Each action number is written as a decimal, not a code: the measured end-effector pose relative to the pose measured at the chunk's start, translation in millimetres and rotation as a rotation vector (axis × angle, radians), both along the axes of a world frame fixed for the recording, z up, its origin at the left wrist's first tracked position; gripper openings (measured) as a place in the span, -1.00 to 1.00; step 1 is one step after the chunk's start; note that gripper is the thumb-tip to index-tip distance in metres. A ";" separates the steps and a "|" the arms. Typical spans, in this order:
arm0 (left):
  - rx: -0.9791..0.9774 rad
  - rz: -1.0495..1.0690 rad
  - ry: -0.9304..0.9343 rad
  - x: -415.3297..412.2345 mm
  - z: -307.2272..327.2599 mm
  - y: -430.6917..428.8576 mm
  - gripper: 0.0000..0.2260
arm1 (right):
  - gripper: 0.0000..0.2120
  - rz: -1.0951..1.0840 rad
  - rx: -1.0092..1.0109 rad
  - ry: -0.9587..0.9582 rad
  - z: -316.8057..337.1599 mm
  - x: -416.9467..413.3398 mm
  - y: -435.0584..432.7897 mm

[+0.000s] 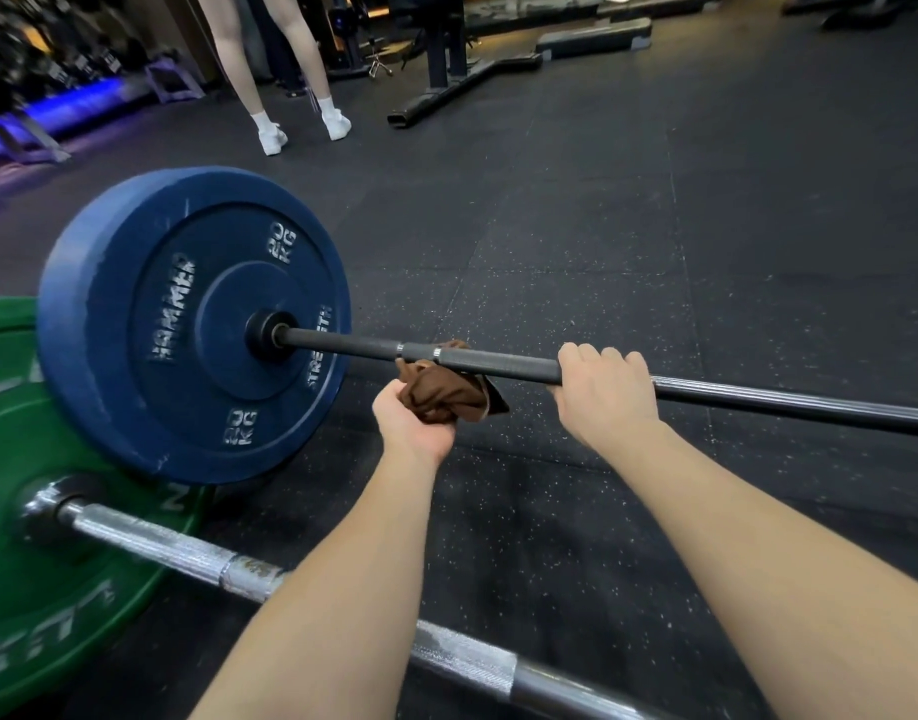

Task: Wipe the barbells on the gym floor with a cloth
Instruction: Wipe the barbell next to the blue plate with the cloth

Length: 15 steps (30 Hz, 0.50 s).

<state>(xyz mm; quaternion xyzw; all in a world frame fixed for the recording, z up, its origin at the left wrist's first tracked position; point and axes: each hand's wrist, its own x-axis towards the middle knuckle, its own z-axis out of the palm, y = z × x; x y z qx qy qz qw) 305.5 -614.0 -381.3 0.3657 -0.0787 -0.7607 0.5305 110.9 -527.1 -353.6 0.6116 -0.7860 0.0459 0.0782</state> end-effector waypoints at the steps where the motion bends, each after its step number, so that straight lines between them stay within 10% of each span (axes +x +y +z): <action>1: 0.013 0.023 0.002 1.5 0.1 -1.8 -0.66 | -0.80 0.001 0.001 -0.001 0.2 -0.1 0.1; 15: -0.005 -0.013 -0.094 9.6 0.6 -1.1 -0.60 | -0.75 0.000 -0.006 -0.017 1.7 -0.2 0.2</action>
